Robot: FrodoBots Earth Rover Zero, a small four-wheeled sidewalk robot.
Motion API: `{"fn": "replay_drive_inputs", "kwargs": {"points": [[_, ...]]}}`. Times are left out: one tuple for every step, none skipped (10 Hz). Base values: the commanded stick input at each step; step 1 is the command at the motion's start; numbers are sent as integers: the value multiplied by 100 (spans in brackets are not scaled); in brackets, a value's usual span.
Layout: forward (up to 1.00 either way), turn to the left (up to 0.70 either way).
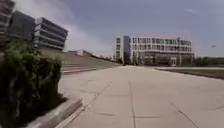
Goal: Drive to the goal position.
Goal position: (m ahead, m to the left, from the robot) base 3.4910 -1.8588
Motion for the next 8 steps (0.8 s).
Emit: {"fn": "replay_drive_inputs", "kwargs": {"points": [[70,0],[70,0],[70,0],[70,0],[70,0],[70,0],[70,0],[70,0]]}}
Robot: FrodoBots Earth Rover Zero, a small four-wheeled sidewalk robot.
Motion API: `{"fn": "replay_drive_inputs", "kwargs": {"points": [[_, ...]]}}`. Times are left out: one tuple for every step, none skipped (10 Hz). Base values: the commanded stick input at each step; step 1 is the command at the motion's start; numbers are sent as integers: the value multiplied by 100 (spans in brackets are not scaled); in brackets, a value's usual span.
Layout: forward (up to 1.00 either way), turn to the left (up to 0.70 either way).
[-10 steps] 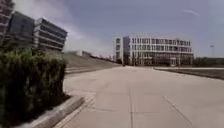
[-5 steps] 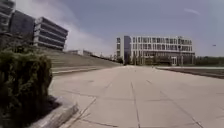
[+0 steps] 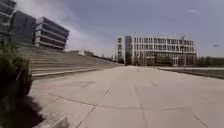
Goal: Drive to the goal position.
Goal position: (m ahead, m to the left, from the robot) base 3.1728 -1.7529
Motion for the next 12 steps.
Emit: {"fn": "replay_drive_inputs", "kwargs": {"points": [[70,0],[70,0],[70,0],[70,0],[70,0],[70,-13],[70,-29],[70,-35],[70,-35],[70,-35],[70,0],[70,0]]}}
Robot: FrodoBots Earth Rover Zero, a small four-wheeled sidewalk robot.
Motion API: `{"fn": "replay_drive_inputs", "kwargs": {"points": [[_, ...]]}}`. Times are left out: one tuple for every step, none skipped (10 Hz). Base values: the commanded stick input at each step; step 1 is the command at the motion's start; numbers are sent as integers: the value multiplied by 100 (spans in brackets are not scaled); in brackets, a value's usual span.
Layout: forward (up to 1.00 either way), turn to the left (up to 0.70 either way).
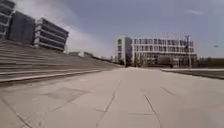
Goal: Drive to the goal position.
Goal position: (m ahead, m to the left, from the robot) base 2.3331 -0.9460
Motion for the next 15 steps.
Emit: {"fn": "replay_drive_inputs", "kwargs": {"points": [[70,0],[70,0],[70,0],[70,0],[70,0],[70,0],[70,0],[70,0],[70,0],[70,0],[70,0],[70,0],[70,0],[70,0],[70,0]]}}
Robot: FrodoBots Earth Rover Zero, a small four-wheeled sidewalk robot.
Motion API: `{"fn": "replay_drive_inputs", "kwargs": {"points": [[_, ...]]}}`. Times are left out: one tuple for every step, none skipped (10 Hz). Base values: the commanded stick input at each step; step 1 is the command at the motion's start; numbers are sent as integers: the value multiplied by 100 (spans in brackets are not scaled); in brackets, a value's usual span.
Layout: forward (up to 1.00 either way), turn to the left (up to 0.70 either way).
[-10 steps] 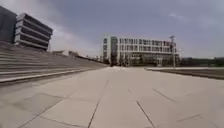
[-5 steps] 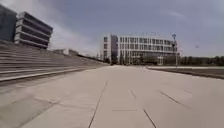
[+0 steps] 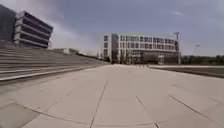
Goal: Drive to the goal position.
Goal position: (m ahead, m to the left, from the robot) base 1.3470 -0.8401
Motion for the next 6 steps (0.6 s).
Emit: {"fn": "replay_drive_inputs", "kwargs": {"points": [[70,0],[70,0],[70,0],[70,0],[70,0],[70,0]]}}
